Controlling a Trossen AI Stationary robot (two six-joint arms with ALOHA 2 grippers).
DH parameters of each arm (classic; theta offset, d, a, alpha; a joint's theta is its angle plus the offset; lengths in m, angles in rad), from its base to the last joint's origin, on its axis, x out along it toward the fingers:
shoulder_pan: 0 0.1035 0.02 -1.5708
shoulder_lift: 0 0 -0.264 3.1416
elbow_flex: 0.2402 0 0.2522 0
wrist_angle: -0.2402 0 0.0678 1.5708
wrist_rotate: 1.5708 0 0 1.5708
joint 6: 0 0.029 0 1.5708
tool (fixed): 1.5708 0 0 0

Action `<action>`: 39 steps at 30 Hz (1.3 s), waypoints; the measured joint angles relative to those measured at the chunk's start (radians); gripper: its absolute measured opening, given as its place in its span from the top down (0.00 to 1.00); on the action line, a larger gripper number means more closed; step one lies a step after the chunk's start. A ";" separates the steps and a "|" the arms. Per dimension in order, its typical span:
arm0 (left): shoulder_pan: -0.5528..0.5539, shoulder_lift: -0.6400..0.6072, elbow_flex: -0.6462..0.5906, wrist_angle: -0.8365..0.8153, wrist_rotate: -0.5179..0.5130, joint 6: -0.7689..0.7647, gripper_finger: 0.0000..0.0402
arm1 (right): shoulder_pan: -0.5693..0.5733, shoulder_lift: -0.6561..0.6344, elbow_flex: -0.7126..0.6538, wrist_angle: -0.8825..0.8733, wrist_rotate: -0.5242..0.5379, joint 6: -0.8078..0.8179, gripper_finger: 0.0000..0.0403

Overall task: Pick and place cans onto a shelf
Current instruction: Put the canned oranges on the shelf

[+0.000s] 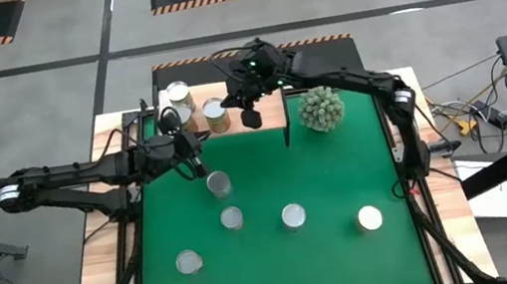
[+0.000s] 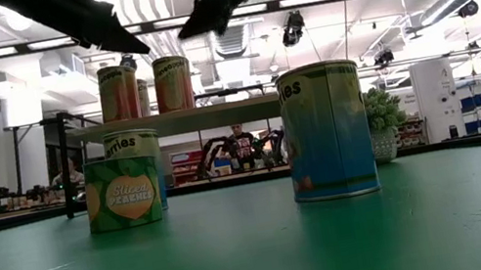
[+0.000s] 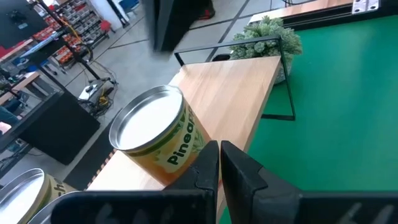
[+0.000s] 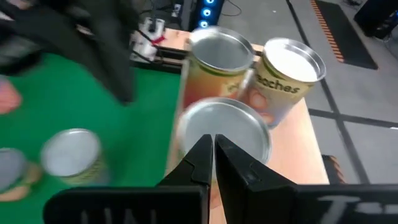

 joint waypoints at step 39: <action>-0.547 -0.005 -0.058 0.390 0.072 -0.319 1.00 | 1.053 -0.675 -0.900 -0.558 0.442 1.596 0.98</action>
